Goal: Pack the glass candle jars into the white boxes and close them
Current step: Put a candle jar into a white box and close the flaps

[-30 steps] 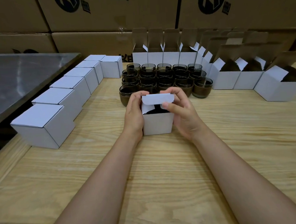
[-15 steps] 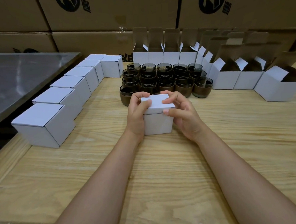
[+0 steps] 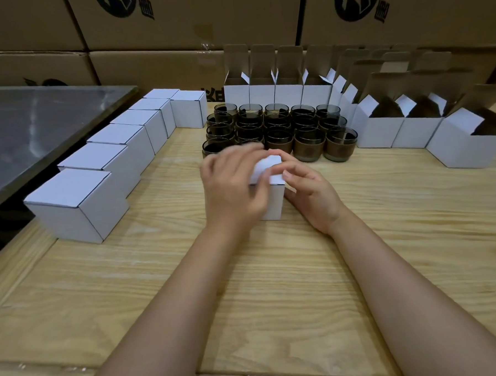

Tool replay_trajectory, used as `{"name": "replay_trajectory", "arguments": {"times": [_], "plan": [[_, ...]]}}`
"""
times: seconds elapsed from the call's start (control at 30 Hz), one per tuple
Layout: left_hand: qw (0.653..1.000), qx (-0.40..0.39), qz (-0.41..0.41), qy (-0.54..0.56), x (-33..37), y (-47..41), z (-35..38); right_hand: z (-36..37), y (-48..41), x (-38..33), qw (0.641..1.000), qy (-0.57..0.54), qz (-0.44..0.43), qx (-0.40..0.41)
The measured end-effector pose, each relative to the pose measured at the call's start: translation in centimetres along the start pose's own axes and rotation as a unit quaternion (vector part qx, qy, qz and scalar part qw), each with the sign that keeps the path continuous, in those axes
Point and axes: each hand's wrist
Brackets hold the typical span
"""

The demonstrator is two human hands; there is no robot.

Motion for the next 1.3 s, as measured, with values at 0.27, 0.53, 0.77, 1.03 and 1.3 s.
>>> {"name": "replay_trajectory", "arguments": {"times": [0.27, 0.53, 0.77, 1.03, 1.3], "plan": [[0.949, -0.027, 0.076, -0.305, 1.0, 0.4, -1.5, 0.2, 0.1, 0.1, 0.994, 0.065, 0.001, 0.085], [0.939, 0.024, 0.002, -0.343, -5.4, 0.4, -5.8, 0.4, 0.0, -0.3, 0.986, 0.109, 0.011, 0.126], [0.942, -0.066, -0.105, -0.313, -9.5, -3.6, -4.0, 0.3, -0.1, -0.2, 0.985, 0.100, 0.016, 0.143], [0.966, -0.104, -0.186, -0.148, -13.3, -9.0, 0.2, 0.0, -0.5, 0.0, 0.984, 0.074, 0.035, 0.159], [0.952, -0.194, -0.188, -0.142, -17.3, -12.4, 2.3, -0.5, -0.8, 0.7, 0.985, 0.094, 0.021, 0.140]]}}
Point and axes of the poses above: each hand's wrist, its own y-axis away from the middle knuckle, its own z-axis out of the palm, x = y × z, and after that the axes turned 9 degrees about -z, right-handed
